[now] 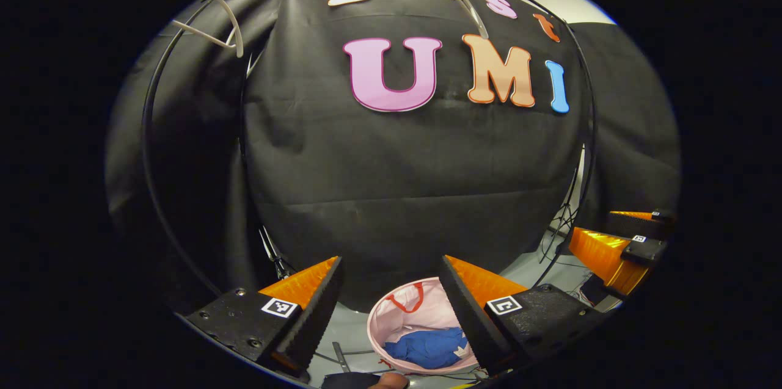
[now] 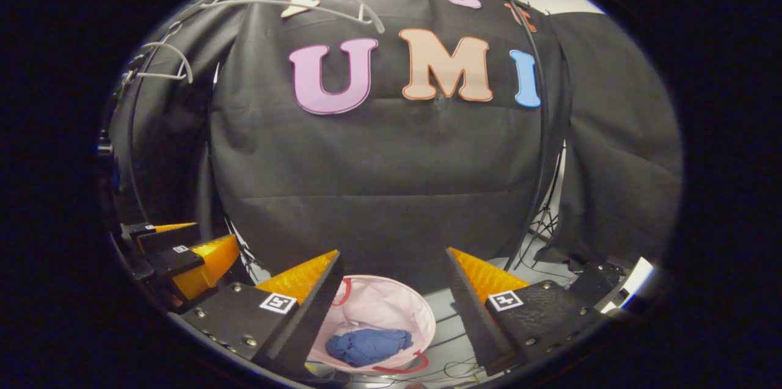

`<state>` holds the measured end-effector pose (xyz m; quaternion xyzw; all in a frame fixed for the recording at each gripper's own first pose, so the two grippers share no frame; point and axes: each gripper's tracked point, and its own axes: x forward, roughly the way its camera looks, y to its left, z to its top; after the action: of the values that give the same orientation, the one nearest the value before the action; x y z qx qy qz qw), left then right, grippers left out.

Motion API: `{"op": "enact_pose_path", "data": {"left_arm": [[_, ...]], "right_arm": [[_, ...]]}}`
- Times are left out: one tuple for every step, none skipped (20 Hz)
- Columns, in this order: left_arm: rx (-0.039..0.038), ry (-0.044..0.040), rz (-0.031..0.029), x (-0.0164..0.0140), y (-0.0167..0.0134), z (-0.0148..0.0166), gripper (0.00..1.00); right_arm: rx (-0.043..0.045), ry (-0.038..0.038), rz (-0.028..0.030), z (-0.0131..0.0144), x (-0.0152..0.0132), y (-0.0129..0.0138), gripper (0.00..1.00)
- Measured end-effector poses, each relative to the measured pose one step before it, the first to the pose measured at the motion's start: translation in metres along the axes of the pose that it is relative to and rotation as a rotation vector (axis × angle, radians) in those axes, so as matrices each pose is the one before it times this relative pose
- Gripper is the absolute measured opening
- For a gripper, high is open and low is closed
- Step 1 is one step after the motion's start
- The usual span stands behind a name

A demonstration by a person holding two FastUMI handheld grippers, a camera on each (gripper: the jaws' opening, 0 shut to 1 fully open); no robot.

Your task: Grasp the clothes on the hanger with both hands and then place them into the laundry hamper below.

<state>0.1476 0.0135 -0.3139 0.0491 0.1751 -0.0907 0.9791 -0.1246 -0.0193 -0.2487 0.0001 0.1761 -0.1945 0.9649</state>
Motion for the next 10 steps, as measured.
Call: {"op": "enact_pose_path", "data": {"left_arm": [[-0.00382,-0.00921,-0.00139,-0.00354,0.00023,0.00584,0.98],[-0.00283,-0.00727,-0.00544,-0.00148,-0.00121,0.00611,0.97],[-0.00373,-0.00595,-0.00381,-0.00379,-0.00096,0.00644,0.97],[-0.00324,-0.00421,-0.00394,-0.00331,-0.00133,0.00583,0.97],[0.00159,-0.00358,0.00405,-0.00358,0.00097,0.00617,0.96],[0.00636,-0.00721,0.01085,-0.00366,0.00373,0.00673,0.96],[0.00675,-0.01201,0.00965,-0.00289,0.00284,0.00843,0.98],[0.00267,-0.01507,0.00336,-0.00455,0.0016,0.01023,0.96],[-0.0053,-0.01387,-0.00318,-0.00493,-0.00067,0.00767,0.96],[-0.01372,-0.01323,-0.00927,-0.00527,-0.00162,0.00747,0.97]], "right_arm": [[-0.00522,-0.01497,0.00201,0.01002,-0.00403,-0.00194,0.98],[-0.0038,-0.01746,-0.00318,0.00919,-0.00466,-0.00256,0.98],[-0.00474,-0.01332,0.0001,0.00648,-0.00391,-0.00119,0.98],[-0.00261,-0.01404,-0.00052,0.00711,-0.00416,-0.00097,0.98],[-0.00129,-0.01424,-0.0021,0.00627,-0.00508,-0.00168,0.98],[-0.0028,-0.01138,0.00081,0.00803,-0.00409,-0.00091,0.98],[-0.00067,-0.00673,0.00147,0.00575,-0.00289,-0.00042,0.97],[0.00027,-0.00511,0.00705,0.00618,-0.00317,0.00118,0.97],[0.00259,-0.00804,0.01268,0.00576,-0.00469,0.00249,0.96],[0.00334,-0.00881,0.01437,0.0068,-0.00435,0.0027,0.97]]}}
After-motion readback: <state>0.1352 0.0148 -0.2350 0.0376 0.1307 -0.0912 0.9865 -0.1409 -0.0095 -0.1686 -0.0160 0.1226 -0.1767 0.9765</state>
